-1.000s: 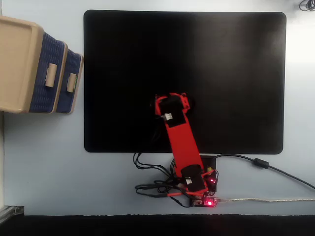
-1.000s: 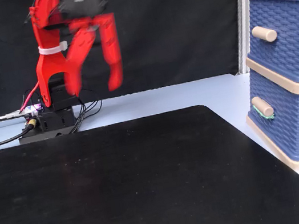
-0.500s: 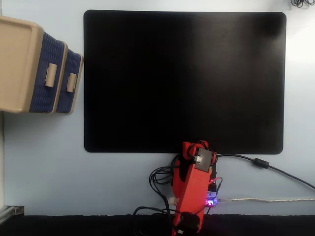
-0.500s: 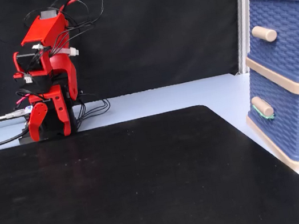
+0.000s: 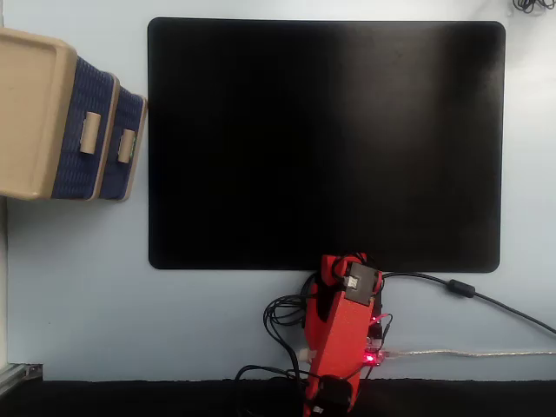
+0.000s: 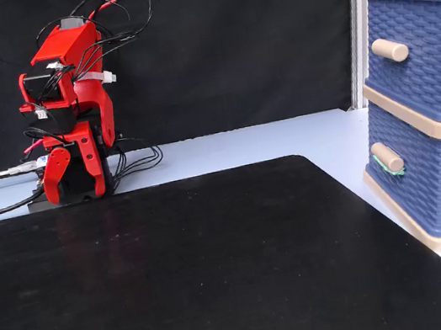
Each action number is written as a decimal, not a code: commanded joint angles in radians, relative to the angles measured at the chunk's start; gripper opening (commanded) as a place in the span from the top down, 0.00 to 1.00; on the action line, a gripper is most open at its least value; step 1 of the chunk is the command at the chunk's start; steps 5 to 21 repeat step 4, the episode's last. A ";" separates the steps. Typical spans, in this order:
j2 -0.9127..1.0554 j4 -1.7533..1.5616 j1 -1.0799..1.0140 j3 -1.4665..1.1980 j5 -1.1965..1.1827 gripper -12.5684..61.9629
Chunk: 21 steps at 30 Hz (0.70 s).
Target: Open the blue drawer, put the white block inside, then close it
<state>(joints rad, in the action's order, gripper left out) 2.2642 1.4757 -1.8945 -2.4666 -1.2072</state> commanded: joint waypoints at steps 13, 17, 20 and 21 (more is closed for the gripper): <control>0.084 0.132 -0.021 -0.002 -0.006 0.37; 0.084 0.132 -0.021 -0.002 -0.006 0.37; 0.084 0.132 -0.021 -0.002 -0.006 0.37; 0.084 0.132 -0.021 -0.002 -0.006 0.37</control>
